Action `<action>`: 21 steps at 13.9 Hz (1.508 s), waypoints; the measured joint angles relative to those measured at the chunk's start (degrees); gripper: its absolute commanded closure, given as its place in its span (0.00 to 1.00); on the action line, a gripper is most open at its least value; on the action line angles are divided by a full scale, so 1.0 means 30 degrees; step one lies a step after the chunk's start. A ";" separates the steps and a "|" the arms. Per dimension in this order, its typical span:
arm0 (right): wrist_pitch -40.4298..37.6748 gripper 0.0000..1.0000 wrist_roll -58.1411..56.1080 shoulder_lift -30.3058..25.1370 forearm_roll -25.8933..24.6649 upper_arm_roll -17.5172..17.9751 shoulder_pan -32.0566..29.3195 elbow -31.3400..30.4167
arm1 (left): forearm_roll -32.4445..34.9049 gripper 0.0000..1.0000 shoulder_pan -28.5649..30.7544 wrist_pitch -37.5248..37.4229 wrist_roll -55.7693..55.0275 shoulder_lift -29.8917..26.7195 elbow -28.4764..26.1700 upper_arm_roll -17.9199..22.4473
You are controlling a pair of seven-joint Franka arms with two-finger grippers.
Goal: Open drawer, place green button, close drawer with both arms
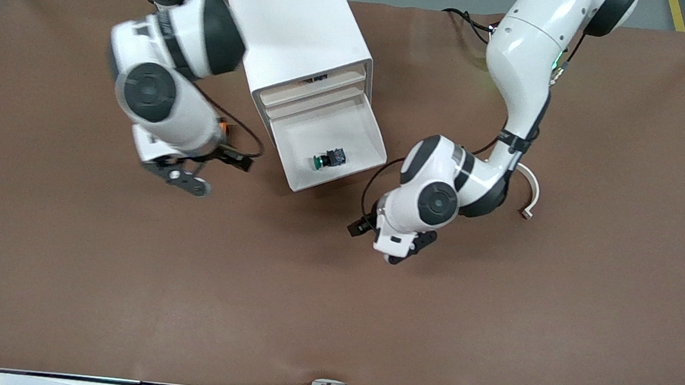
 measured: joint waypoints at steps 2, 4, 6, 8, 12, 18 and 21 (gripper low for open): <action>-0.0773 0.00 -0.3873 -0.0731 -0.0545 -0.0005 -0.1717 -0.0004 | 0.0017 0.00 -0.0841 0.0067 -0.0012 0.0007 -0.0682 -0.0011; -0.1249 0.00 -0.7243 -0.1348 -0.0627 -0.0002 -0.3460 0.0000 | 0.0019 0.00 -0.1617 0.0403 -0.0013 0.0012 -0.1382 -0.0022; -0.1482 0.00 -0.9911 -0.1874 -0.0634 -0.0005 -0.5149 0.0030 | 0.0024 0.00 -0.2361 0.0652 -0.0163 0.0010 -0.1911 -0.0035; -0.1949 0.00 -1.1638 -0.2153 -0.0634 -0.0001 -0.6508 0.0539 | 0.0023 0.00 -0.2906 0.0722 -0.0820 0.0005 -0.2096 -0.0041; -0.2915 0.00 -1.3029 -0.2207 -0.0680 0.0019 -0.7426 0.1948 | 0.0022 0.00 -0.3404 0.0725 -0.3237 -0.0064 -0.2113 -0.0984; -0.2929 0.00 -1.4282 -0.2200 -0.0854 0.0060 -0.7989 0.2151 | 0.0023 0.00 -0.3687 0.0725 -0.6615 -0.0096 -0.2361 -0.2926; -0.2923 0.00 -1.4282 -0.2198 -0.0888 0.0070 -0.8024 0.2226 | 0.0313 0.00 -0.4394 0.0880 -0.7715 -0.0120 -0.2461 -0.2873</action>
